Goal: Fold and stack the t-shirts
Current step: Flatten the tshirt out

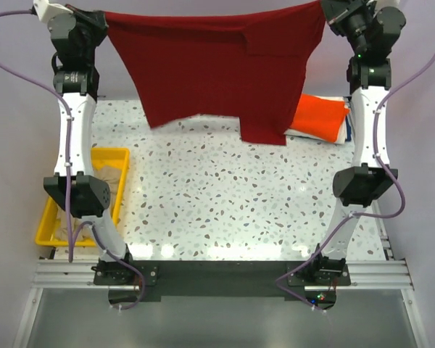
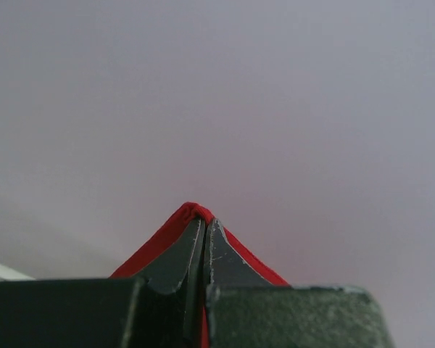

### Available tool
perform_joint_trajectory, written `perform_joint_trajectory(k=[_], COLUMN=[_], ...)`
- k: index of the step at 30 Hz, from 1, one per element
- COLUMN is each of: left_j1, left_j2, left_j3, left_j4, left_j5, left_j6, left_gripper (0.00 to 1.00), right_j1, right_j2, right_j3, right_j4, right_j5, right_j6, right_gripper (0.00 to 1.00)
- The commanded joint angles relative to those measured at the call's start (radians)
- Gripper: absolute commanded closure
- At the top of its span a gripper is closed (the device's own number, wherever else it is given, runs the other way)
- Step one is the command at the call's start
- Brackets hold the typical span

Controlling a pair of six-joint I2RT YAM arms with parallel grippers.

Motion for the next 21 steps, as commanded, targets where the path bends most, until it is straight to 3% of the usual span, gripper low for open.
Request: perform_joint_trajectory(k=[1, 5, 8, 15, 18, 21], left_j1=[0.032, 0.037, 0.045, 0.045, 0.045, 0.043], left_j2=[-0.116, -0.236, -0.311, -0.518, -0.583, -0.631], left_j3=[-0.022, -0.271, -0.446, -0.926, -1.154, -1.291], left_j4=[0.169, 0.237, 0.237, 0.264, 0.216, 0.119], left_j5=[0.044, 0.032, 0.038, 0.061, 0.029, 0.003], left_j6=[0.004, 0.003, -0.013, -0.063, -0.089, -0.114], left_gripper=[1.00, 1.00, 1.00, 1.00, 1.00, 1.00], right_j1=[-0.018, -0.019, -0.027, -0.035, -0.035, -0.035], right_j2=[-0.142, -0.196, -0.268, -0.446, -0.503, -0.528], right_j3=[-0.065, -0.195, -0.386, -0.981, -1.210, -1.373], right_j4=[0.204, 0.170, 0.169, 0.150, 0.144, 0.092], right_j5=[0.078, 0.048, 0.019, -0.045, -0.064, -0.058], right_j6=[-0.011, -0.031, -0.031, -0.026, -0.026, -0.059], right_gripper=[1.00, 1.00, 1.00, 1.00, 1.00, 1.00])
